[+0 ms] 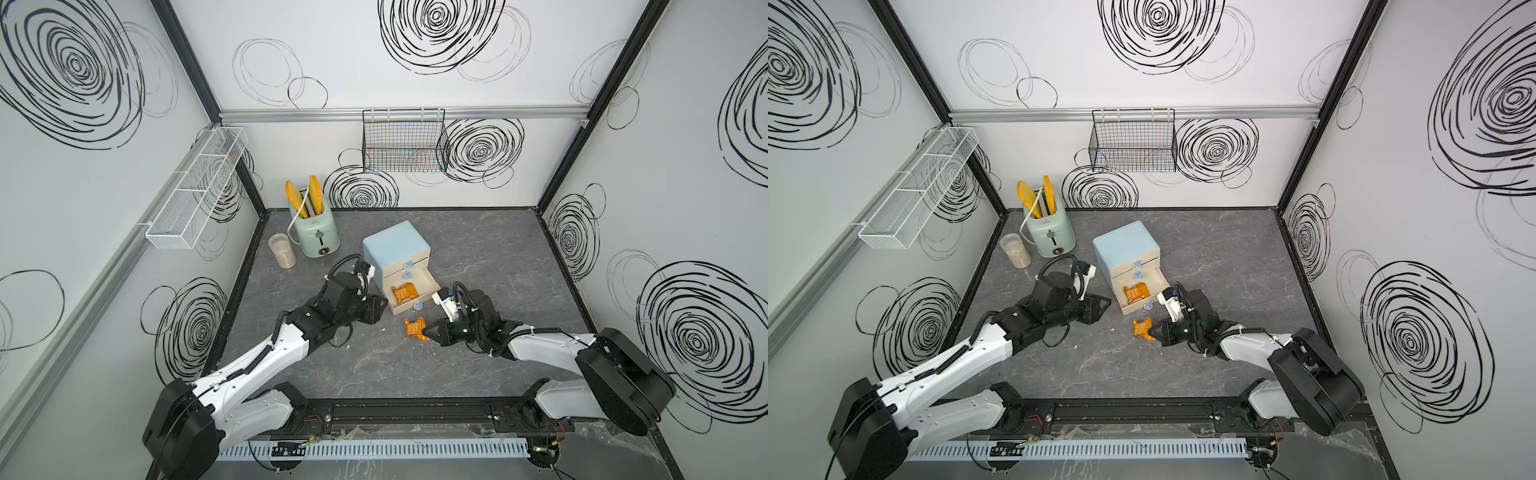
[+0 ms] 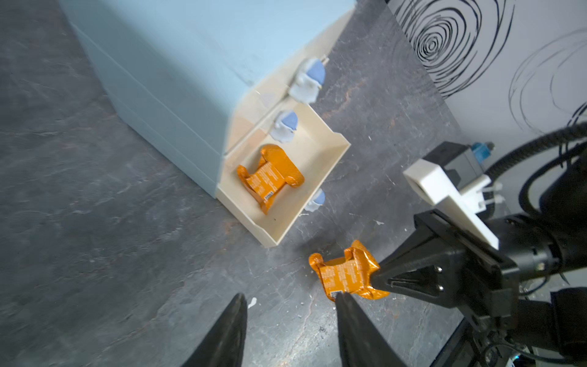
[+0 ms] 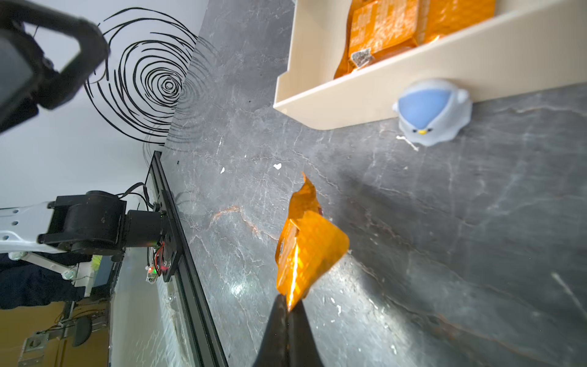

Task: Place the cookies into the drawer by color
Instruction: Pick up the cookie at the center of the board, then place the cookie in the drawer.

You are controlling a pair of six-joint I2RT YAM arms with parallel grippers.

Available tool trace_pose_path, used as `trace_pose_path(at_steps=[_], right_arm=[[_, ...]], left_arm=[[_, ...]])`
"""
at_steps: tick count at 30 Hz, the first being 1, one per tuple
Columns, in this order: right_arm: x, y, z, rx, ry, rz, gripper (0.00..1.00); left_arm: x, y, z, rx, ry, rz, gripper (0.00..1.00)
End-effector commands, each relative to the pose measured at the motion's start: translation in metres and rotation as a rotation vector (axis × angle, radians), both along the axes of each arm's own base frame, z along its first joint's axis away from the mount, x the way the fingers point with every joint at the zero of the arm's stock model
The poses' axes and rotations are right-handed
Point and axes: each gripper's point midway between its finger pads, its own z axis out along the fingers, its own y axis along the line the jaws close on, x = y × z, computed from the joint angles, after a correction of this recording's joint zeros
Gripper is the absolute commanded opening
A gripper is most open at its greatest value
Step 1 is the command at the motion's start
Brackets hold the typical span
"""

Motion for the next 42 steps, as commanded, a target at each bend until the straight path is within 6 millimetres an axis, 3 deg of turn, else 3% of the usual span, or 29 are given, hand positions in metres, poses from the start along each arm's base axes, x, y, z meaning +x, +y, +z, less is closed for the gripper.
trace_pose_path(at_steps=[1,8,14,26,42], right_arm=[[0.008,-0.001,0.020,0.000,-0.068,0.007,0.00],[0.038,-0.016,0.052,0.001,-0.151,-0.047,0.00],[0.066,-0.026,0.064,0.014,-0.166,-0.078,0.00],[0.107,-0.029,0.054,-0.006,-0.059,-0.130,0.00],[0.130,-0.022,0.029,-0.037,0.005,-0.139,0.00]], left_arm=[[0.002,0.017,0.021,0.012,-0.019,-0.019,0.51],[0.019,0.050,0.051,0.034,-0.112,0.036,0.51],[0.014,0.057,0.054,0.009,-0.199,0.063,0.50],[0.010,0.061,0.051,0.021,-0.201,0.076,0.50],[0.010,0.062,0.047,0.025,-0.188,0.078,0.50]])
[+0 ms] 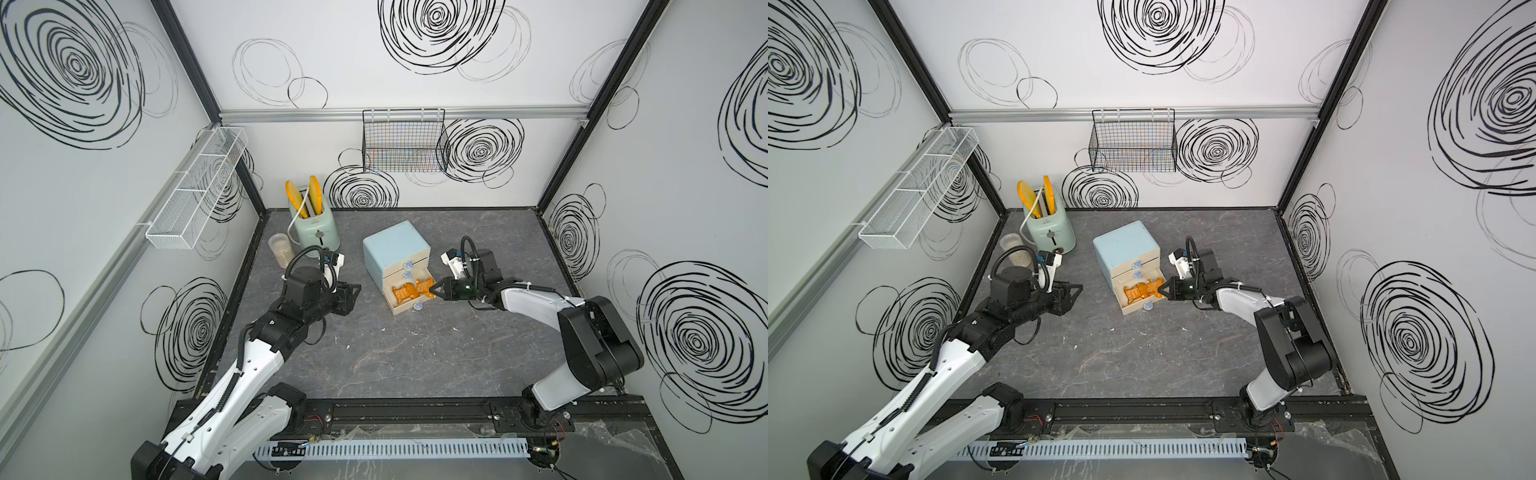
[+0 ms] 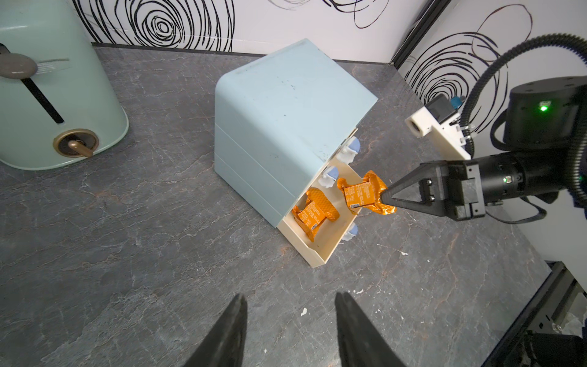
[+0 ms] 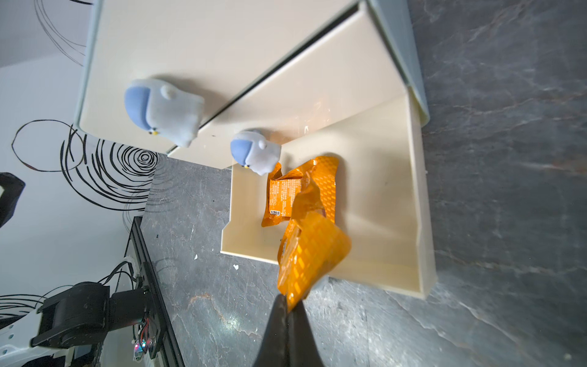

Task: Place the cookies into the drawer by color
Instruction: Place the cookie in the drawer.

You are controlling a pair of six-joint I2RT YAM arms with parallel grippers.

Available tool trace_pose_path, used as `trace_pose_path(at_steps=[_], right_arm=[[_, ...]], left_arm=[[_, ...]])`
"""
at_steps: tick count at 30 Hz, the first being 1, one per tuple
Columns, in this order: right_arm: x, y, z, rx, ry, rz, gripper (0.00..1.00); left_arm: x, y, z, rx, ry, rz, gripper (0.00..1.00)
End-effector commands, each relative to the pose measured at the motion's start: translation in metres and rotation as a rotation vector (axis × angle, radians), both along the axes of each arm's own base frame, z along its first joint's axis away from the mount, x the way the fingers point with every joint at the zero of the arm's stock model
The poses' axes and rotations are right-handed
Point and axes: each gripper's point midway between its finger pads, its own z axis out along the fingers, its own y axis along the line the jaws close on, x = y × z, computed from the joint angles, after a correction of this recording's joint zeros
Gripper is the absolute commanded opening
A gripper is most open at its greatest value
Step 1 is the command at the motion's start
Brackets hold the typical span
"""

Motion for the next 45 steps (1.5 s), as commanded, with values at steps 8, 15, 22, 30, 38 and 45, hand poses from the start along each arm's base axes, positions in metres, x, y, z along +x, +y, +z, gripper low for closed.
trace_pose_path(at_steps=[8,15,22,30,38,45], right_arm=[[0.017,0.010,-0.007,0.007,0.027,0.019,0.00],[0.025,0.013,-0.016,-0.003,0.041,0.020,0.10],[0.032,0.012,-0.017,-0.020,0.027,0.007,0.22],[0.037,0.005,0.000,-0.056,-0.052,-0.014,0.49],[0.034,-0.011,0.028,-0.097,-0.216,-0.052,0.65],[0.019,-0.022,0.025,-0.136,-0.238,-0.058,0.66]], left_arm=[[0.005,0.002,0.001,0.006,-0.027,0.002,0.50],[0.005,0.001,0.000,0.001,-0.019,-0.002,0.50],[0.006,0.001,-0.002,-0.002,-0.013,-0.002,0.50],[0.007,0.002,-0.003,-0.006,-0.005,-0.001,0.51],[0.013,-0.003,0.000,-0.022,0.004,-0.016,0.61],[0.034,-0.015,0.017,-0.114,0.010,0.009,0.72]])
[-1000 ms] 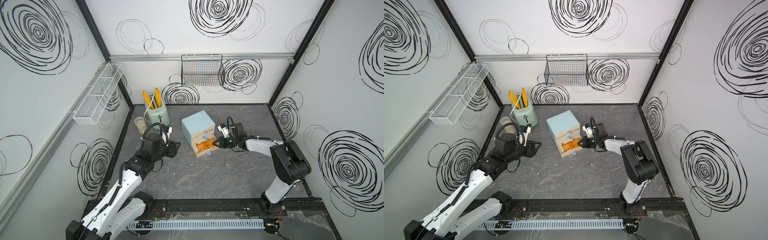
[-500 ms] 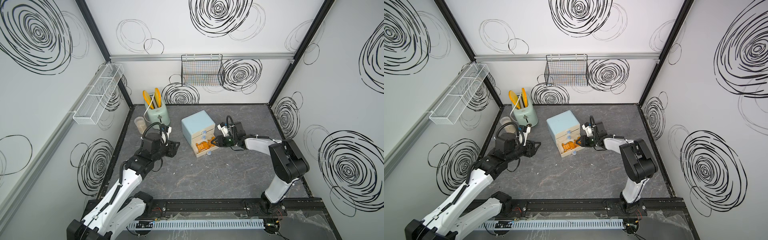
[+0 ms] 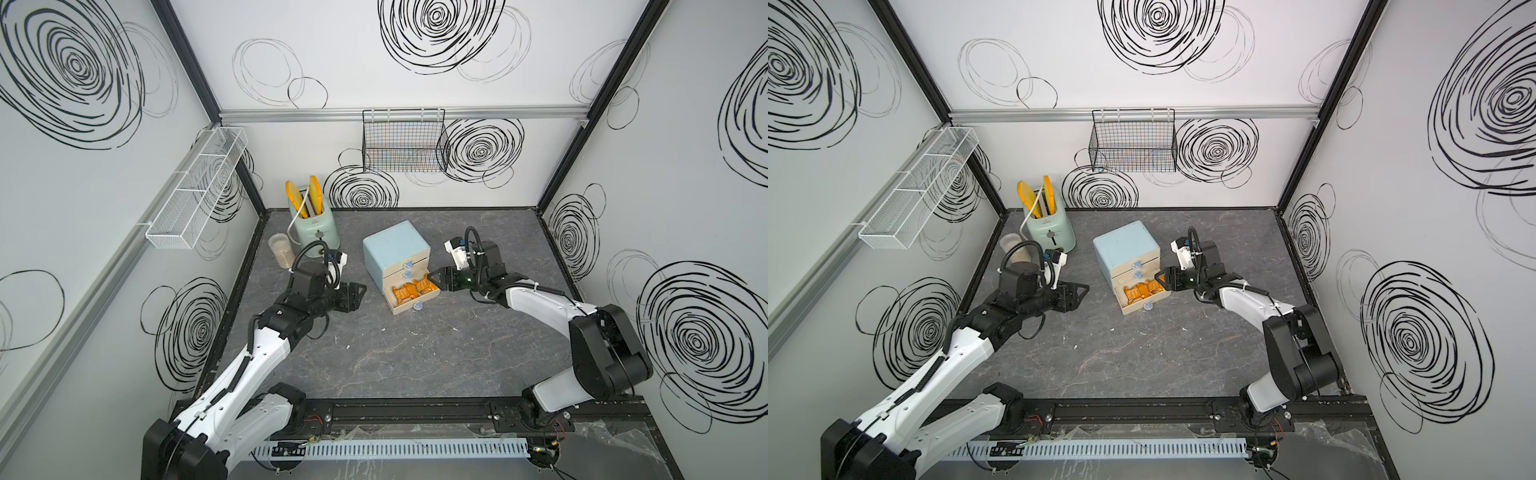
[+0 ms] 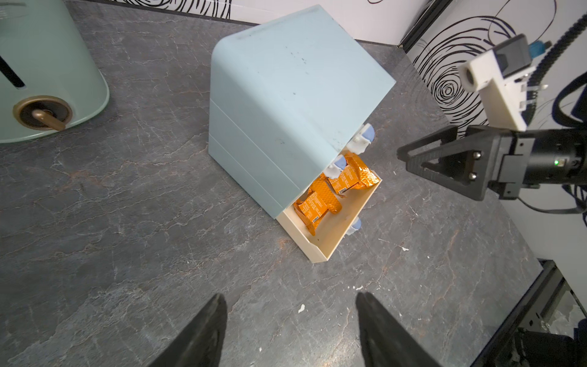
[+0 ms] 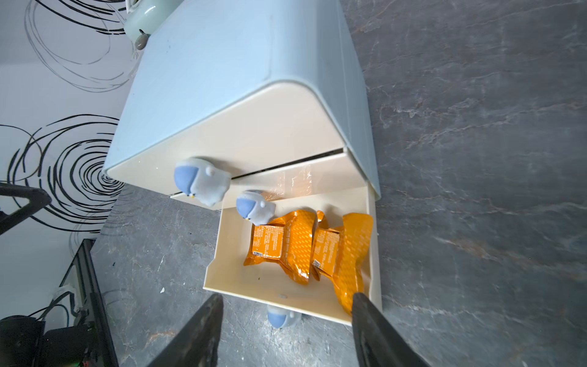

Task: Place the cookies into the drawer by color
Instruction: Place the cookie in the drawer, then close the drawer in the storage box.

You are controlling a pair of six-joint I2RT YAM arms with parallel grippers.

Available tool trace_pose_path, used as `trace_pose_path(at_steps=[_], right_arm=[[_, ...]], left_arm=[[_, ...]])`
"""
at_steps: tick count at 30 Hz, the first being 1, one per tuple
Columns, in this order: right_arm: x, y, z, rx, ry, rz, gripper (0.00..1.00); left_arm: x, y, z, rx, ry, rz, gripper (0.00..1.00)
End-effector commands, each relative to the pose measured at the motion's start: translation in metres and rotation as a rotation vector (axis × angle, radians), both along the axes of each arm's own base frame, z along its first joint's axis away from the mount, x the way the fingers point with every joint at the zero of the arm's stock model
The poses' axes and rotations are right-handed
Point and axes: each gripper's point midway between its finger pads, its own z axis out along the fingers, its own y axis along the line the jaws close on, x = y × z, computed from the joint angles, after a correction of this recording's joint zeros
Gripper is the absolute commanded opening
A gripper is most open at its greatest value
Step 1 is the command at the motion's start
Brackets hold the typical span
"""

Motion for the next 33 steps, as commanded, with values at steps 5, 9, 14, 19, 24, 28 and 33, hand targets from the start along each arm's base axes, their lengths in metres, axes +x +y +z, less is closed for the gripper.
trace_pose_path(at_steps=[5,9,14,19,24,28,33], right_arm=[[-0.023,-0.017,-0.024,-0.086,0.008,-0.030,0.64],[-0.038,-0.020,-0.037,-0.087,0.023,-0.033,0.64],[-0.048,-0.016,-0.043,-0.063,0.033,-0.030,0.63],[-0.051,-0.007,-0.048,-0.021,0.061,-0.027,0.62],[-0.055,0.007,-0.057,-0.010,0.084,-0.021,0.61],[-0.056,0.016,-0.064,-0.016,0.094,-0.026,0.62],[-0.054,0.022,-0.071,-0.031,0.096,-0.039,0.62]], left_arm=[[0.053,-0.012,0.057,-0.106,-0.136,0.057,0.82],[0.083,-0.020,0.065,-0.094,-0.160,0.057,0.84],[0.120,-0.032,0.063,-0.048,-0.170,0.029,0.87],[0.154,-0.039,0.052,0.011,-0.166,0.004,0.91],[0.179,-0.051,0.035,0.051,-0.143,-0.060,0.95],[0.197,-0.055,0.019,0.086,-0.120,-0.079,0.98],[0.206,-0.068,0.002,0.075,-0.090,-0.154,0.98]])
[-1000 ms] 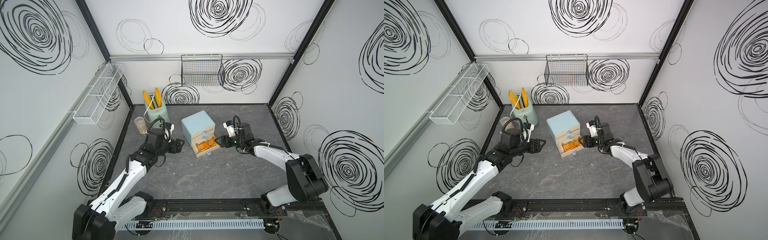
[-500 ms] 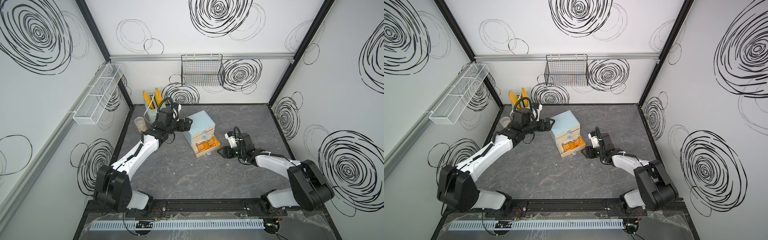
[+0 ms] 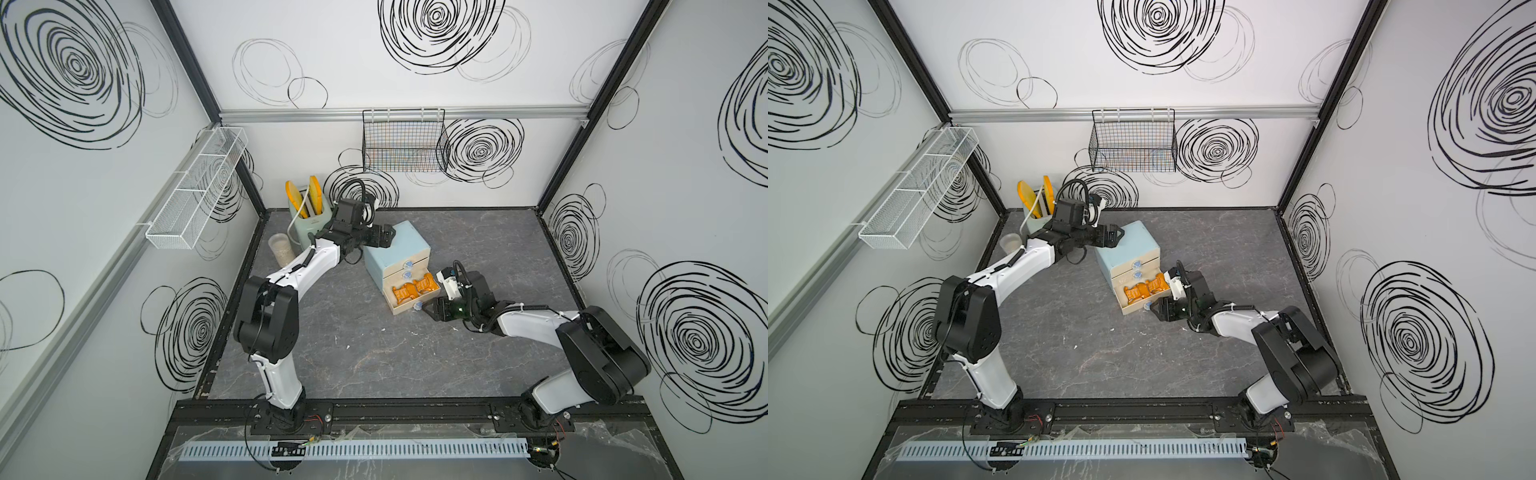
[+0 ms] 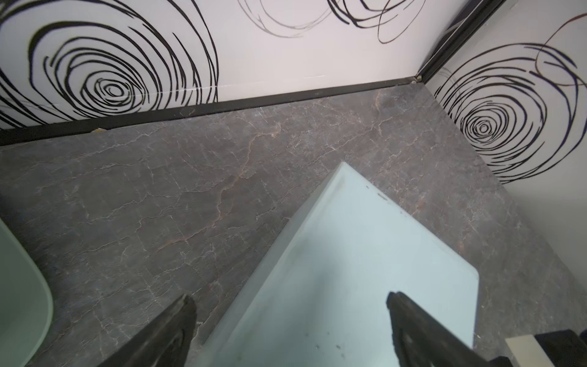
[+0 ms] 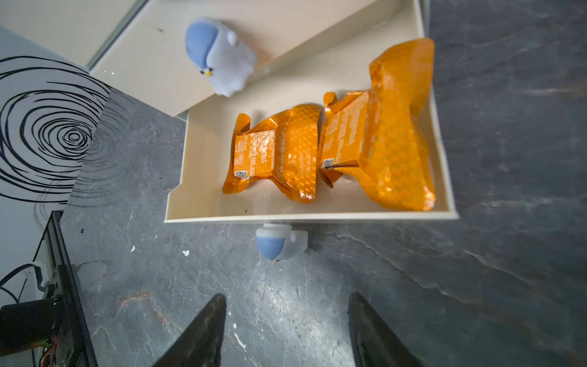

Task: Place the cookies into the drawer by color
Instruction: Close the drawer in the storage box.

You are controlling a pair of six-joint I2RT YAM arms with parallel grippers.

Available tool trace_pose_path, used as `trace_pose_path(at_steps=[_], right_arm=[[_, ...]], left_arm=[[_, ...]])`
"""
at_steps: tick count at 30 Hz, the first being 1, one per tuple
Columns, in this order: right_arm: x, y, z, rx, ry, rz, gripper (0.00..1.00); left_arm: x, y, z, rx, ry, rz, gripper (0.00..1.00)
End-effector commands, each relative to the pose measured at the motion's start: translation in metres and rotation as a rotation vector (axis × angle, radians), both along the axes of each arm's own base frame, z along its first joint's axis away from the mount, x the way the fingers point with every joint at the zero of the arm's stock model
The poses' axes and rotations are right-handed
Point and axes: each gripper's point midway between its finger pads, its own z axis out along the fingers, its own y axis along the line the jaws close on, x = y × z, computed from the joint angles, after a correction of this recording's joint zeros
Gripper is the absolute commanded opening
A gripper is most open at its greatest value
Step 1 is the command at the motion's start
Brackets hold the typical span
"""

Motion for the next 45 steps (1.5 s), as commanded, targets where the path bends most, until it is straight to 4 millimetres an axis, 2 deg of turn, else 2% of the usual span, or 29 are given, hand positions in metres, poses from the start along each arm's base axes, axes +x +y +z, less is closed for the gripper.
trace_pose_path(at_steps=[1,11,24,32,41,45], right_arm=[[0.008,0.004,0.001,0.011,-0.015,-0.035,0.62],[0.018,0.015,-0.006,0.011,-0.006,-0.016,0.61],[0.040,0.029,-0.009,0.003,-0.024,-0.001,0.57],[0.052,0.036,-0.001,0.040,-0.082,-0.002,0.42],[0.060,0.038,-0.006,0.075,-0.116,-0.040,0.26],[0.064,0.035,-0.008,0.094,-0.131,-0.081,0.24]], left_arm=[[0.006,-0.007,0.004,-0.005,-0.020,-0.078,0.97],[-0.001,-0.020,-0.011,-0.050,0.047,-0.144,0.89],[-0.008,-0.019,-0.021,-0.041,0.095,-0.146,0.82],[-0.013,-0.017,-0.026,-0.032,0.127,-0.147,0.80],[-0.016,-0.015,-0.032,-0.019,0.148,-0.139,0.80],[-0.017,-0.014,-0.033,-0.020,0.156,-0.140,0.80]])
